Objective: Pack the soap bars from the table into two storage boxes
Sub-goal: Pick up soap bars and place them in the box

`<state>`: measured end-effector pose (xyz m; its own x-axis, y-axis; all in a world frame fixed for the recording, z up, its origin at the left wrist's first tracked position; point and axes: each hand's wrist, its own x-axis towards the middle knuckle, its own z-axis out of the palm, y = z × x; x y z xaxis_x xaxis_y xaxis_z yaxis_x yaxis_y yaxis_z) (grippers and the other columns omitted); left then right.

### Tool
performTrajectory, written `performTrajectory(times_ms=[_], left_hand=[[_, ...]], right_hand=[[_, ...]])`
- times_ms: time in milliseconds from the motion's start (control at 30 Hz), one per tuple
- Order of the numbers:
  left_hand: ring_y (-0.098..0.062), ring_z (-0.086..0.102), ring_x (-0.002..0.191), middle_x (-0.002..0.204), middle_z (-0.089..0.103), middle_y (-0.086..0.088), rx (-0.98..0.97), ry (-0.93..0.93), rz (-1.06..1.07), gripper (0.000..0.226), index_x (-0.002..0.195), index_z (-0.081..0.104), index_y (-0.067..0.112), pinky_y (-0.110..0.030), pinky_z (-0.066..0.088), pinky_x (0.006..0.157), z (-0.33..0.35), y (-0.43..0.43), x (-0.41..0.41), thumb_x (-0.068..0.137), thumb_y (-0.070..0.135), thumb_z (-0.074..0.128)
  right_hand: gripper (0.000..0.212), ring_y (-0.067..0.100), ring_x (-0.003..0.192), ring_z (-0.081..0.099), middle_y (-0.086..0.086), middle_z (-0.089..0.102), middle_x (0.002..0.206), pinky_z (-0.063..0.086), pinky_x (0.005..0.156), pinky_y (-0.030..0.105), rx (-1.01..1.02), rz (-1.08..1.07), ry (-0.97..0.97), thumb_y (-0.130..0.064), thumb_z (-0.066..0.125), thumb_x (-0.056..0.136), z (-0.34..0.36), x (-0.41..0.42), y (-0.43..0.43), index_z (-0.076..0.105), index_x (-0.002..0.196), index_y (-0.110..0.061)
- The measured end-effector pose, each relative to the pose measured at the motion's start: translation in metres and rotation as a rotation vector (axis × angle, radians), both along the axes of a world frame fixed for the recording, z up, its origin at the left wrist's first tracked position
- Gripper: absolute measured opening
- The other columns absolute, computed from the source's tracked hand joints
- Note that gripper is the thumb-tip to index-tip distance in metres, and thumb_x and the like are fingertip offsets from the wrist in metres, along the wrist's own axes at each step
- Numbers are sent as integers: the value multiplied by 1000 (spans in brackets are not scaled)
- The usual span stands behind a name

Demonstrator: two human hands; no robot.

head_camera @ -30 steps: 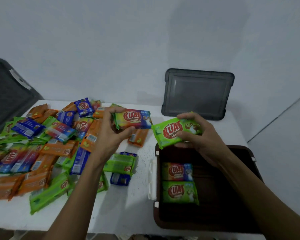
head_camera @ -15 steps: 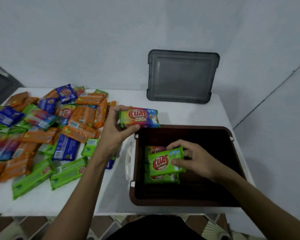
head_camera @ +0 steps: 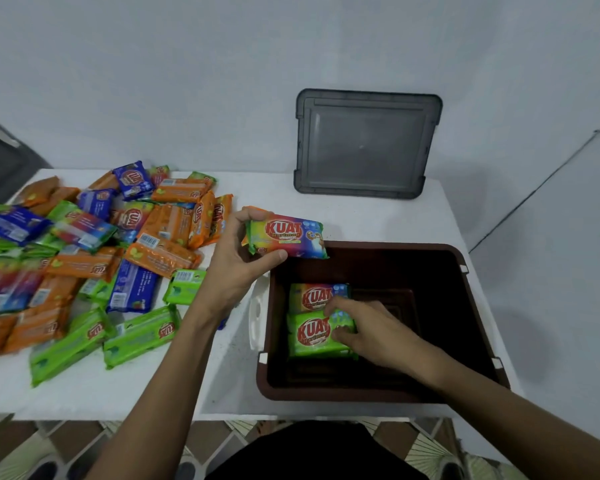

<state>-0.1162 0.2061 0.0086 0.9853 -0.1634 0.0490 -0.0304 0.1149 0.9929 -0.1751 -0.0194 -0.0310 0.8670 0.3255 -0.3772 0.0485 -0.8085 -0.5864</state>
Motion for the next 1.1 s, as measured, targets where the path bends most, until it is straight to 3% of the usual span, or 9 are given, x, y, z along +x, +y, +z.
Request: performTrajectory(times_ms=[233, 333, 400, 433, 533, 667, 867, 1000, 1100], left_hand=[[-20, 61, 113, 134, 52, -10, 30, -14, -53, 51, 120, 43, 7, -27, 54, 85, 2, 2, -1, 78, -6, 69], [-23, 59, 115, 135, 51, -8, 25, -2, -91, 51, 118, 44, 10, -27, 55, 83, 3, 4, -2, 77, -4, 70], [-22, 59, 115, 134, 51, -6, 21, 7, -113, 49, 115, 45, 14, -27, 55, 82, 5, 4, -4, 76, -2, 71], [-20, 60, 115, 133, 52, -5, 14, 10, -127, 49, 112, 46, 16, -27, 55, 81, 6, 3, -5, 74, 0, 72], [-17, 62, 112, 127, 55, -2, -16, 21, -181, 48, 107, 45, 15, -27, 56, 78, 10, 0, -8, 70, 1, 72], [-24, 59, 115, 126, 56, -1, 100, -1, -223, 50, 109, 47, 15, -36, 58, 78, 6, 4, -5, 72, 9, 80], [3, 46, 116, 127, 50, 14, 540, -196, -201, 58, 119, 50, 34, -9, 46, 80, -2, 10, 0, 70, 37, 82], [0, 32, 134, 141, 41, 22, 757, -303, -214, 59, 123, 49, 43, -31, 29, 107, -18, 17, 5, 71, 63, 69], [1, 30, 136, 143, 41, 21, 764, -329, -131, 42, 120, 54, 40, -31, 26, 109, -26, 18, 6, 82, 54, 66]], right_hand=[[32, 22, 95, 66, 5, 63, 119, 56, 80, 33, -132, 17, -7, -29, 63, 92, 5, 5, 3, 54, 123, -31], [18, 14, 85, 69, -4, 68, 99, 59, 69, 28, -114, -109, -149, -35, 57, 95, 30, 17, -2, 58, 111, -26], [11, 13, 76, 68, -6, 67, 83, 56, 65, 24, 112, -303, -273, -35, 55, 97, 47, 26, -2, 54, 99, -24], [9, 13, 78, 69, -2, 69, 84, 59, 69, 26, 324, -405, -250, -32, 55, 97, 55, 29, 1, 52, 99, -23], [19, 21, 95, 72, 11, 71, 102, 60, 78, 39, 875, -546, 46, -24, 58, 95, 63, 32, 7, 51, 114, -22], [28, 29, 107, 67, 19, 66, 116, 58, 83, 45, 1098, -599, 277, -10, 64, 89, 57, 29, 8, 63, 117, -14], [26, 21, 102, 69, 12, 69, 110, 59, 73, 33, 1019, -593, 250, -5, 64, 87, 56, 26, -3, 69, 111, -15], [27, 20, 101, 70, 10, 70, 107, 60, 75, 33, 917, -607, 203, -3, 63, 88, 48, 24, -13, 68, 112, -15], [26, 20, 101, 69, 8, 70, 108, 59, 73, 28, 740, -592, 141, -6, 64, 90, 38, 24, -18, 67, 113, -18]])
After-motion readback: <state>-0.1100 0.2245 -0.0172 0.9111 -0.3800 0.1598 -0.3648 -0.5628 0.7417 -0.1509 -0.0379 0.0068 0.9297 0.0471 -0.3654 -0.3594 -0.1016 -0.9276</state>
